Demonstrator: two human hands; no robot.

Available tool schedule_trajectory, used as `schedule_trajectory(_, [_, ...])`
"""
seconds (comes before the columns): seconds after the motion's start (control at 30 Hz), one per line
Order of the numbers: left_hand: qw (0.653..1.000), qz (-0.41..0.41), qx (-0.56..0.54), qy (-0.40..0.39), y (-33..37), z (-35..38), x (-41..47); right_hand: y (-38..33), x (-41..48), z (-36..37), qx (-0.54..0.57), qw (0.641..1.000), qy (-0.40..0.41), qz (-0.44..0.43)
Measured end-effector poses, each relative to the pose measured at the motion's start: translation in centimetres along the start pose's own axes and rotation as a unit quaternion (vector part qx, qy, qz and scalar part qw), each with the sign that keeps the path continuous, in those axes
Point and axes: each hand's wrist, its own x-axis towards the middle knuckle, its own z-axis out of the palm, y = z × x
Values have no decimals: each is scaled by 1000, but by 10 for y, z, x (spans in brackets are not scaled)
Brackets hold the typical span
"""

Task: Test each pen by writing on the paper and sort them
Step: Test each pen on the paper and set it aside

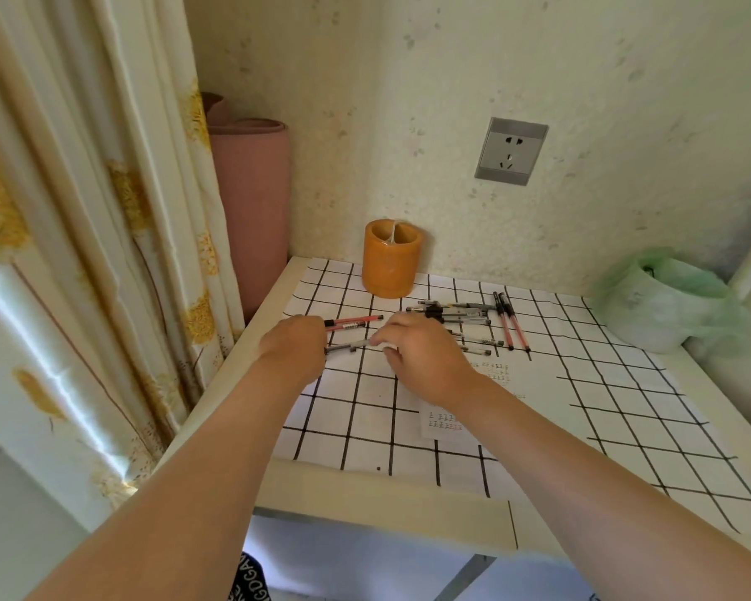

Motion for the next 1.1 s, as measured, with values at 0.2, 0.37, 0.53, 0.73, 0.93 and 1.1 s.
schedule_trajectory(0.2, [991,78,-101,-42,1,-2,-7,-19,-3,22,-19,997,-52,-49])
schedule_trajectory(0.37, [989,110,-52,-80,-9,-10,-8,-21,-2,25,-82,995,-10,-59])
schedule_trajectory(0.53, [990,88,-52,-97,-19,-7,-11,-17,0,18,-105,993,-34,-52])
schedule_trajectory(0.73, [989,104,-99,-22,-20,-12,-17,-5,1,-12,-59,998,-30,13])
schedule_trajectory(0.93, [977,113,-181,9,-1,-20,-28,7,-11,-37,-51,998,-8,48])
schedule_trajectory(1.1, [960,162,-229,16,27,-23,-39,-5,-33,-54,-5,997,-58,40])
